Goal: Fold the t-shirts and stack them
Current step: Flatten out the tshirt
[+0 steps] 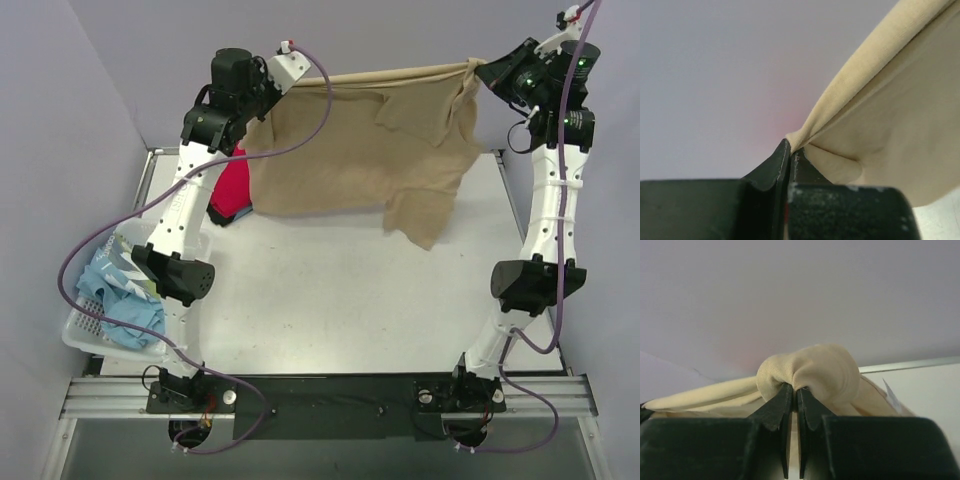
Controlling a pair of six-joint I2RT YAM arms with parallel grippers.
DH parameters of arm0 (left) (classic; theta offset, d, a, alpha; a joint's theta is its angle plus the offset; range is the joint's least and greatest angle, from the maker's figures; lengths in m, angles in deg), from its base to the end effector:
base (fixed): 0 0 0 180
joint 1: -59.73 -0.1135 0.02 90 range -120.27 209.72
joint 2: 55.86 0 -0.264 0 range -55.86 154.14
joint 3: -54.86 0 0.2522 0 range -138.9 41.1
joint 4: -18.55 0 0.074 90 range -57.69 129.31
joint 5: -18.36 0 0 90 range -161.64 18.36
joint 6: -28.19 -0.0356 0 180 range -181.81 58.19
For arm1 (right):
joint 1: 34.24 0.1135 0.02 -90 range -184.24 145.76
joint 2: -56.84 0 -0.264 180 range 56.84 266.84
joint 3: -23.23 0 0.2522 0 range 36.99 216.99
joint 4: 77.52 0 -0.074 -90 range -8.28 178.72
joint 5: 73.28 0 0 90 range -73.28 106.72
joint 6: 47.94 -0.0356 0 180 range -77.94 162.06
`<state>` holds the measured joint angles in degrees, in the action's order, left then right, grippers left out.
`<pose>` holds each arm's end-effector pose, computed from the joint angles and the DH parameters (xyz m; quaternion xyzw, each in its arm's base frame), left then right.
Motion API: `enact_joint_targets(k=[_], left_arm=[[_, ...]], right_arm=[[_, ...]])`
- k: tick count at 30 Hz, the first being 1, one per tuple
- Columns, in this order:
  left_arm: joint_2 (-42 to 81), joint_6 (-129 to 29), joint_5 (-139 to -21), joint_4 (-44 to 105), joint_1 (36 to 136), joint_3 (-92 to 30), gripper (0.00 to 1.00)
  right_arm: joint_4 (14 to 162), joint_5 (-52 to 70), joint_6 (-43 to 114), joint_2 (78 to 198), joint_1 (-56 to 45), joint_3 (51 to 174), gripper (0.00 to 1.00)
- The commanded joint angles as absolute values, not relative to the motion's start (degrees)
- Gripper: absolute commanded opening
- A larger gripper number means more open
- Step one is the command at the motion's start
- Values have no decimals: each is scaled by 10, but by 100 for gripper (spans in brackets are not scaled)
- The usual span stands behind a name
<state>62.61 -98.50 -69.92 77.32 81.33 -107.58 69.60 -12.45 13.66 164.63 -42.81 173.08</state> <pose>0.4033 -0.1585 0.4927 0.3778 0.6964 0.0919 0.6032 0.3899 -0.0412 0.5506 0.0171 0.6558 0.2877 0.6978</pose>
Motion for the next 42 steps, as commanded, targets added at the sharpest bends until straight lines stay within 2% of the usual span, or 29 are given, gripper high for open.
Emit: enact_joint_targets(k=[1, 6, 9, 14, 18, 20, 21, 22, 24, 25, 26, 27, 29, 34, 37, 38, 42], left_arm=[[605, -999, -669, 665, 803, -1128, 0], [594, -1003, -693, 691, 808, -1085, 0], [581, -1014, -755, 743, 813, -1043, 0], [521, -1098, -840, 847, 841, -847, 0], [477, -1151, -860, 895, 887, -671, 0], [461, -1184, -876, 910, 906, -589, 1], [456, -1201, -882, 915, 913, -541, 7], [454, -1206, -893, 917, 915, -520, 24], [459, -1214, -898, 920, 920, -479, 44], [465, -1214, -897, 922, 920, -468, 47], [469, -1214, -900, 938, 919, -465, 66], [472, -1211, -901, 942, 920, -460, 72], [468, -1206, -896, 953, 919, -450, 73], [416, -1177, -881, 938, 901, -400, 73], [370, -1195, -894, 930, 880, -335, 60], [363, -1199, -887, 919, 866, -320, 59], [362, -1199, -839, 830, 821, -240, 63]], right_arm=[[808, -129, 43, 1586, -491, 1752, 0], [795, -163, 93, 1499, -503, 1608, 0], [748, -174, 125, 1456, -508, 1499, 0], [677, -167, 136, 1357, -536, 1275, 0], [566, -58, 157, 1311, -565, 1151, 0], [560, -34, 160, 1301, -573, 1064, 0], [561, -32, 160, 1301, -572, 1048, 2], [566, -34, 160, 1310, -564, 1017, 5], [571, -37, 167, 1347, -547, 998, 14], [573, -33, 171, 1377, -544, 997, 20], [573, -33, 168, 1398, -541, 1002, 23], [573, -36, 161, 1438, -543, 1009, 33], [565, -11, 157, 1487, -543, 1040, 44], [475, 120, 174, 1508, -541, 1109, 53], [436, 147, 175, 1420, -542, 1075, 56], [429, 142, 173, 1402, -541, 1045, 67], [377, 120, 129, 1302, -533, 947, 68]])
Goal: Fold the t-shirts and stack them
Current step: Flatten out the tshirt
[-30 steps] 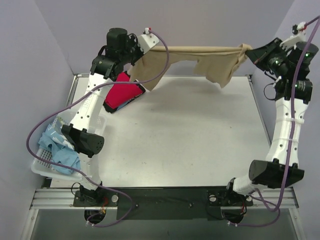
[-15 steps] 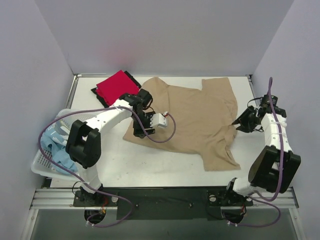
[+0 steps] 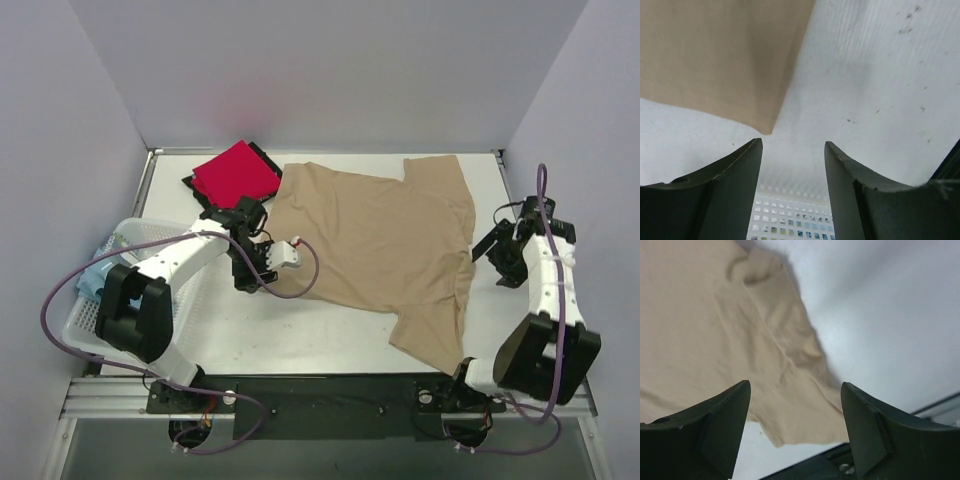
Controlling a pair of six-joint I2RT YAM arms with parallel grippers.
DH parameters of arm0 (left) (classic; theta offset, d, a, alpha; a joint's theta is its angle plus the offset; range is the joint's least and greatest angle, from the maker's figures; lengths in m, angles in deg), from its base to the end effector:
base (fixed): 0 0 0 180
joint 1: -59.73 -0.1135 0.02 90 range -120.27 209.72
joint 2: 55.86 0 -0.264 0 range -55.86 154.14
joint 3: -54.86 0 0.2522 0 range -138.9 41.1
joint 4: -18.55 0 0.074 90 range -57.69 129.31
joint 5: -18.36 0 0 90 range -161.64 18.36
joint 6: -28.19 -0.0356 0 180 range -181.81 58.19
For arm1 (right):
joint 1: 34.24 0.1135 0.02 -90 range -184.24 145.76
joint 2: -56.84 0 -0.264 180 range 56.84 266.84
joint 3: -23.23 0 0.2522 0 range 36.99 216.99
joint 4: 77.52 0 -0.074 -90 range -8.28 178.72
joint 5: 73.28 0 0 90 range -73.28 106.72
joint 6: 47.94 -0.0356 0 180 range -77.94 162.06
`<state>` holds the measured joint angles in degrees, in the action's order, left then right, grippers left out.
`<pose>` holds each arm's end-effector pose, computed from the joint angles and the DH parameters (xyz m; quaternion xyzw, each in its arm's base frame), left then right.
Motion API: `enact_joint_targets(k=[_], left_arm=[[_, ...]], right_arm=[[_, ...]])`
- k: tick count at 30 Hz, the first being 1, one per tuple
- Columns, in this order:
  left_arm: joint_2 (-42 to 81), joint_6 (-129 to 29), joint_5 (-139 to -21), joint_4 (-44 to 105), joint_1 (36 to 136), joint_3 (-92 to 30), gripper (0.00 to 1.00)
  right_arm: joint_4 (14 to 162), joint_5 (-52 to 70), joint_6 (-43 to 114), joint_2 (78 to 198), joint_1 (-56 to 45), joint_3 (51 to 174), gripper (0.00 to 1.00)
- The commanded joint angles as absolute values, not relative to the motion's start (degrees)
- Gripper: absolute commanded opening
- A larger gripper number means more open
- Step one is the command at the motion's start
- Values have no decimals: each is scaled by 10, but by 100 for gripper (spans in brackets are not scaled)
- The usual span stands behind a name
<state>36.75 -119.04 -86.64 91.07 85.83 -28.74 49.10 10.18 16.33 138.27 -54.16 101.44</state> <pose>0.2627 -0.1390 0.2305 0.6645 0.7322 -0.1057 0.1055 0.2765 -0.0959 0.2691 0.3558 0.8877 0.0691 0.2838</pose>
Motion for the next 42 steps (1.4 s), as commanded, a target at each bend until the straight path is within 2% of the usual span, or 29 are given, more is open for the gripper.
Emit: enact_joint_targets(k=[1, 7, 13, 15, 16, 17, 18, 19, 20, 22, 23, 24, 25, 26, 31, 36, 42], left_arm=[[363, -1198, -818, 792, 814, -231, 66], [376, -1232, -790, 664, 813, -174, 73], [395, -1249, -793, 600, 816, -138, 71], [397, -1246, -801, 597, 819, -133, 60], [398, -1242, -802, 600, 820, -134, 42], [398, -1240, -804, 603, 820, -135, 30], [395, -1233, -807, 616, 820, -139, 14], [394, -1227, -810, 624, 820, -146, 3], [391, -1221, -814, 637, 819, -149, 0], [389, -1207, -819, 652, 815, -156, 0], [386, -1192, -818, 654, 813, -159, 0], [385, -1182, -811, 654, 810, -161, 0], [384, -1163, -808, 656, 807, -168, 0], [381, -1154, -803, 664, 801, -174, 0], [363, -1099, -820, 718, 784, -216, 0], [337, -1073, -842, 788, 784, -253, 0], [288, -1071, -846, 907, 784, -403, 0]], right_arm=[[361, 122, 105, 1281, -521, 913, 69], [334, 118, -27, 1235, -468, 787, 69], [357, 156, -112, 1206, -462, 697, 69], [400, 144, -119, 1231, -462, 672, 68], [427, 140, -117, 1258, -461, 661, 68], [429, 143, -115, 1278, -461, 660, 68], [425, 154, -114, 1305, -450, 682, 67], [432, 157, -103, 1314, -445, 691, 63], [441, 153, -87, 1330, -445, 698, 60], [462, 134, -77, 1353, -446, 693, 47], [471, 108, -73, 1361, -447, 691, 29], [485, 97, -72, 1373, -446, 686, 20], [493, 77, -67, 1376, -447, 686, 4], [498, 72, -64, 1374, -447, 693, 0], [468, 79, -28, 1315, -454, 766, 0], [420, 74, 19, 1252, -461, 895, 0], [373, 14, 85, 1227, -518, 1093, 0]])
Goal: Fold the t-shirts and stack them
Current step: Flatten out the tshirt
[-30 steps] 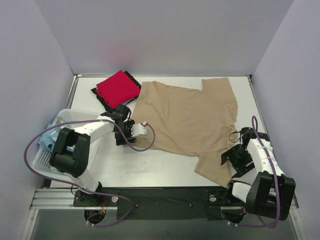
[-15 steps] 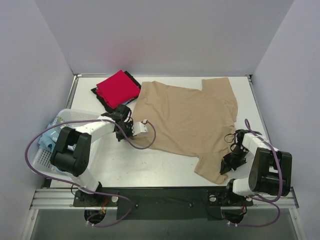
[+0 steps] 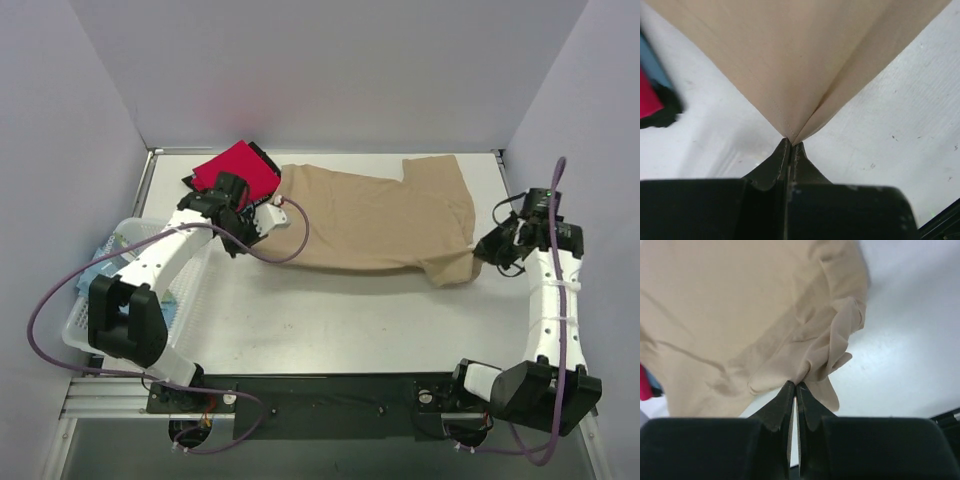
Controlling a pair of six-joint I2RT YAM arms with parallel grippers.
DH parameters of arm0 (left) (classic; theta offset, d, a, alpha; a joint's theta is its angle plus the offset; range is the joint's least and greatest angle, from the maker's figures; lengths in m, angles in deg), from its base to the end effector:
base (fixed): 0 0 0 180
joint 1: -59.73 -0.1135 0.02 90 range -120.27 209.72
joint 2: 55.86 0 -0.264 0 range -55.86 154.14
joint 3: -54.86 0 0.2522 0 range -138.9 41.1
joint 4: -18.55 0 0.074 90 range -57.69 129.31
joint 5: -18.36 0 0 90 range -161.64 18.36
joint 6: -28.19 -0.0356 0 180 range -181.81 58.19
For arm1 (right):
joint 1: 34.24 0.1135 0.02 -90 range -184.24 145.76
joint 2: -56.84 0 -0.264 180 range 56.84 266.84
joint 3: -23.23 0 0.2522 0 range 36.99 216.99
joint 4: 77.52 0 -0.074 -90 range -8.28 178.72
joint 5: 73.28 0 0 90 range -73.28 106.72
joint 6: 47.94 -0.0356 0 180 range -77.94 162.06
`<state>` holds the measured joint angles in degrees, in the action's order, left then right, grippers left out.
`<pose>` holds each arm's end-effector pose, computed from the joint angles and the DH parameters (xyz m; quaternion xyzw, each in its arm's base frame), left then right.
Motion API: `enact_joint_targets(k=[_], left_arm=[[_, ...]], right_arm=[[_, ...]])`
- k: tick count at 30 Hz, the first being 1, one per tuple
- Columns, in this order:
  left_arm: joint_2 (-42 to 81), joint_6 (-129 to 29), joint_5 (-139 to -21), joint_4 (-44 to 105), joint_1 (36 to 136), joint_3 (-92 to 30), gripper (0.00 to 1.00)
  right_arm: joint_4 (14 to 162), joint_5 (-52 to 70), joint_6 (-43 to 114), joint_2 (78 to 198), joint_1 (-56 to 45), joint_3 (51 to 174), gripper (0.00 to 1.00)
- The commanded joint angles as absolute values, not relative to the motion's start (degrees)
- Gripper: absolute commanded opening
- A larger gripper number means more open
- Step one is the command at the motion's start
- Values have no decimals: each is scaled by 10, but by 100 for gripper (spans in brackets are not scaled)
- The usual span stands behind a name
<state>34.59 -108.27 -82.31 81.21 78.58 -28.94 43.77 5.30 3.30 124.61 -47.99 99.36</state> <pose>0.2923 -0.1067 0.2463 0.5426 0.8157 -0.0462 0.1955 0.2340 -0.0500 0.3107 0.3838 0.8544 0.1644 0.3092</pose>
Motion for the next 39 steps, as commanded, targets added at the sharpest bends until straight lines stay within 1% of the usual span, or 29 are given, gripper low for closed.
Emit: enact_joint_targets(k=[1, 3, 4, 5, 9, 10, 14, 16, 17, 20, 23, 26, 29, 32, 35, 37, 39], left_arm=[[275, -1072, -853, 931, 784, -420, 0], [268, -1073, -858, 971, 785, -479, 0], [269, -1071, -858, 986, 785, -527, 0], [272, -1070, -853, 1014, 785, -549, 0], [271, -1072, -837, 1085, 785, -702, 0], [272, -1075, -833, 1100, 785, -759, 0], [259, -1078, -820, 1150, 786, -882, 0], [249, -1071, -813, 1148, 790, -914, 0], [246, -1067, -808, 1146, 791, -923, 0], [245, -1047, -802, 1125, 791, -945, 0], [260, -1034, -800, 1108, 791, -963, 0], [291, -1021, -786, 1072, 791, -983, 0], [333, -1011, -767, 1037, 799, -1007, 0], [373, -1018, -722, 983, 834, -1009, 0], [434, -1029, -655, 931, 877, -1028, 0], [478, -1033, -635, 893, 884, -1065, 0], [519, -1038, -606, 819, 882, -1102, 0]], right_arm=[[360, 13, 95, 1227, -528, 1142, 0], [342, 24, 107, 1228, -523, 1210, 0], [341, 15, 109, 1229, -523, 1228, 0], [337, 11, 110, 1228, -524, 1267, 0], [314, 12, 122, 1222, -525, 1388, 0], [309, 27, 129, 1219, -524, 1412, 0], [296, 99, 150, 1190, -516, 1513, 0], [295, 143, 160, 1182, -502, 1580, 0], [295, 185, 167, 1183, -492, 1597, 0], [297, 242, 188, 1193, -456, 1673, 0], [306, 272, 200, 1202, -446, 1693, 0], [317, 260, 196, 1220, -445, 1673, 0], [340, 218, 194, 1249, -446, 1658, 0], [380, 198, 193, 1304, -446, 1668, 0], [420, 177, 199, 1383, -446, 1711, 0], [454, 172, 199, 1435, -448, 1749, 0], [511, 148, 194, 1476, -452, 1771, 0]])
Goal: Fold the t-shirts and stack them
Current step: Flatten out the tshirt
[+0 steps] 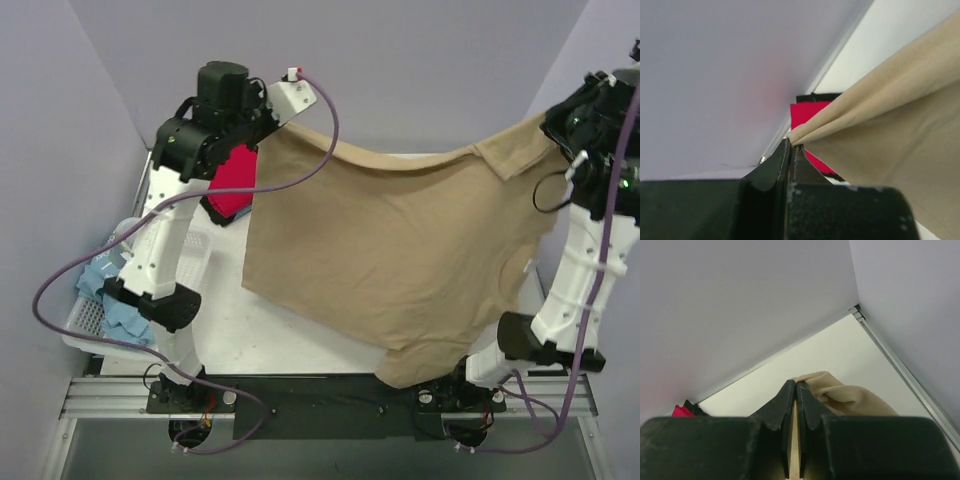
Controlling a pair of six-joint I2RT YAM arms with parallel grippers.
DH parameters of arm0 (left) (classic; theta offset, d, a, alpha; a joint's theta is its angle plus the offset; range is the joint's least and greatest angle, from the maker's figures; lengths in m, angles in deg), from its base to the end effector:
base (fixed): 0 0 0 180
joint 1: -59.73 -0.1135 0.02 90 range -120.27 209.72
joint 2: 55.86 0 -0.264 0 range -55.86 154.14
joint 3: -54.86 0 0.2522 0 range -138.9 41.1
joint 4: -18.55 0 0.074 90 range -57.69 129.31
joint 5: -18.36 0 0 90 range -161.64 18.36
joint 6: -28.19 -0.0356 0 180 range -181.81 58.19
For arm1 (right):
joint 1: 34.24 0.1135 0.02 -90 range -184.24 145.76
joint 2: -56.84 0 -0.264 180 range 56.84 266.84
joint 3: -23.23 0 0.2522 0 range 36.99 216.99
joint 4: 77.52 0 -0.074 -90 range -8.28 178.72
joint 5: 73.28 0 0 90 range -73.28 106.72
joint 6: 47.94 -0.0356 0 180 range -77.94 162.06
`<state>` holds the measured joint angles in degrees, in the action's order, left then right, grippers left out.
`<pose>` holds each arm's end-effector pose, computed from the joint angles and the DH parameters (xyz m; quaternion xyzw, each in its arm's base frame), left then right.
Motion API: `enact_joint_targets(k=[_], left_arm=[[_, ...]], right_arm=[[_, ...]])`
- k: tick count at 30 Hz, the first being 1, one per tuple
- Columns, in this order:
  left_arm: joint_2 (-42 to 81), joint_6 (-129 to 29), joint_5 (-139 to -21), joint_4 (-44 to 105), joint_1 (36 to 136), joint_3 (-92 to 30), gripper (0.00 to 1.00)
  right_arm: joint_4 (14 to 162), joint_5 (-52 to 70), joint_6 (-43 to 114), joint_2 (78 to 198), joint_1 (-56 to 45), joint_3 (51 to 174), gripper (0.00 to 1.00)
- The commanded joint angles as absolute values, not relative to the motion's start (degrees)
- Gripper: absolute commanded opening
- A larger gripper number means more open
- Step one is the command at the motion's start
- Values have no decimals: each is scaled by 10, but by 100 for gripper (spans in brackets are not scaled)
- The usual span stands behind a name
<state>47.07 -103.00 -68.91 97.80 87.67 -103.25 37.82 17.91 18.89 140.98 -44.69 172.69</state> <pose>0.2862 -0.1499 0.5332 0.4652 0.6981 0.0826 0.5380 0.2044 -0.0384 0.6065 0.2104 0.6708 0.0715 0.7076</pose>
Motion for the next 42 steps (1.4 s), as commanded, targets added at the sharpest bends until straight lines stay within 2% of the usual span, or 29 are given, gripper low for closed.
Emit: enact_joint_targets(k=[1, 8, 14, 21, 23, 27, 30, 33, 35, 37, 42], left_arm=[[531, -1042, -593, 798, 881, -1119, 0], [638, -1079, -522, 534, 867, -1194, 0], [653, -1115, -539, 489, 871, -1198, 0], [610, -1102, -605, 578, 846, -1136, 0], [583, -1102, -628, 628, 839, -1083, 0], [502, -1094, -678, 763, 830, -904, 0], [437, -1082, -700, 786, 828, -693, 0], [361, -1080, -739, 797, 833, -536, 0], [325, -1081, -744, 798, 839, -389, 0], [292, -1075, -746, 812, 842, -304, 0], [211, -1049, -773, 863, 845, -173, 0]], right_arm=[[528, 141, 190, 1487, -457, 1775, 0], [701, 137, 144, 1558, -500, 1857, 0], [746, 135, 169, 1512, -544, 1833, 0], [680, 107, 180, 1389, -547, 1583, 0], [656, 110, 172, 1311, -547, 1482, 0], [592, 96, 171, 1182, -545, 1278, 0], [520, 90, 158, 1112, -527, 1126, 0], [451, 76, 130, 1046, -479, 1012, 0], [420, 30, 115, 1028, -471, 958, 0], [368, -2, 101, 1032, -469, 940, 0], [310, -102, 84, 1044, -462, 832, 0]])
